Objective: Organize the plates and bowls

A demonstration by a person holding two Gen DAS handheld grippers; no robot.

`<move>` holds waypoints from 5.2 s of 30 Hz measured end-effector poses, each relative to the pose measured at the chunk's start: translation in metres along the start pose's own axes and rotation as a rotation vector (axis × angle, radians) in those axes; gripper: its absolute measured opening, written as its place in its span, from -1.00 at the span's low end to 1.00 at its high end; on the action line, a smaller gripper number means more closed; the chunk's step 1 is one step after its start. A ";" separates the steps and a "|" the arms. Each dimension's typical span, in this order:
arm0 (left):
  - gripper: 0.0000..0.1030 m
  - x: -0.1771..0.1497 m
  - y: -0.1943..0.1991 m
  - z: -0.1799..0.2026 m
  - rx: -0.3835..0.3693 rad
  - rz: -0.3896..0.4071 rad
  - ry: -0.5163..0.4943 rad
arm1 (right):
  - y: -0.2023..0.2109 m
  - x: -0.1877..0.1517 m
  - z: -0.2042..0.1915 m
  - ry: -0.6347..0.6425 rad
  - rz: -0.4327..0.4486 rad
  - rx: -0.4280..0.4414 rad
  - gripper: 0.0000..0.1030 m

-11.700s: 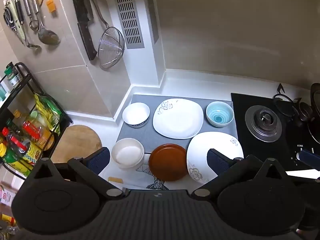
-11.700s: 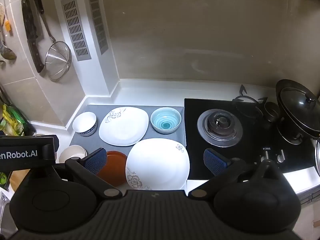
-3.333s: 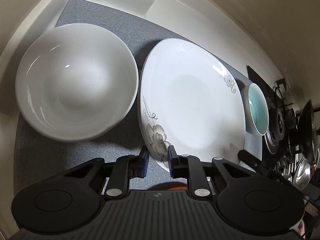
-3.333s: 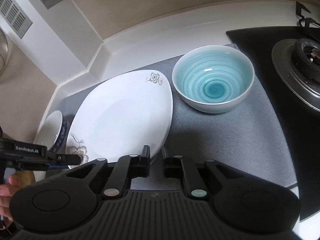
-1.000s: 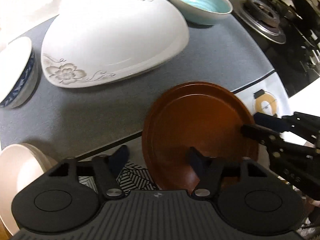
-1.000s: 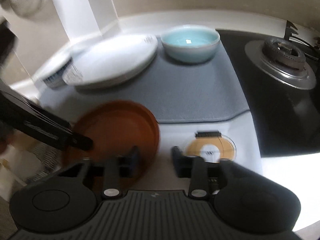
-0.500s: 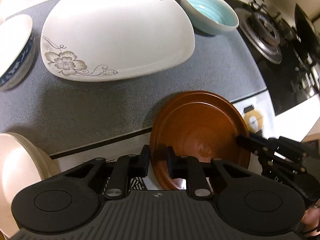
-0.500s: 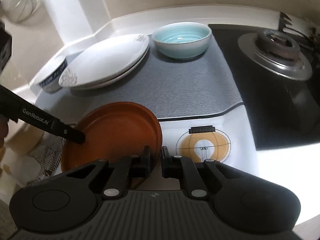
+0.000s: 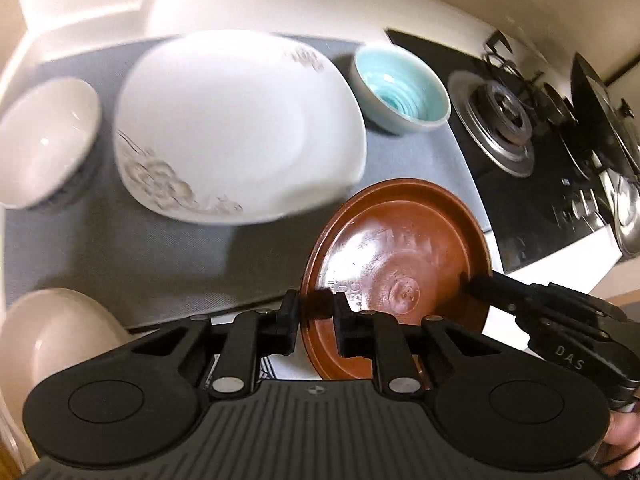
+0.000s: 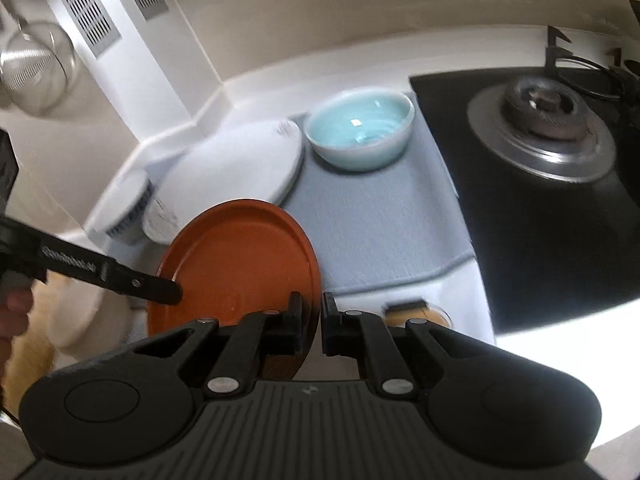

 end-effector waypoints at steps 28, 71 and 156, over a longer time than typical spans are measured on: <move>-0.61 0.079 0.080 -0.061 0.153 0.212 0.109 | -0.036 0.139 -0.099 0.180 0.075 -0.059 -0.81; 0.43 0.004 0.085 -0.149 0.331 0.298 0.204 | -0.095 0.141 -0.131 0.174 0.100 0.057 0.07; -0.58 0.052 0.072 -0.045 0.081 0.187 0.162 | -0.021 0.135 -0.102 0.132 0.111 0.070 -0.73</move>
Point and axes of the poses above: each gripper's, at about its wrist camera, not at the fingertips, and y roughly against the way its jaws point, z to its right, x to its top, the point moved 1 cm from there along -y, roughly the way its jaws point, and after that the axes turned 15 degrees about -z, right-handed, at the moved point
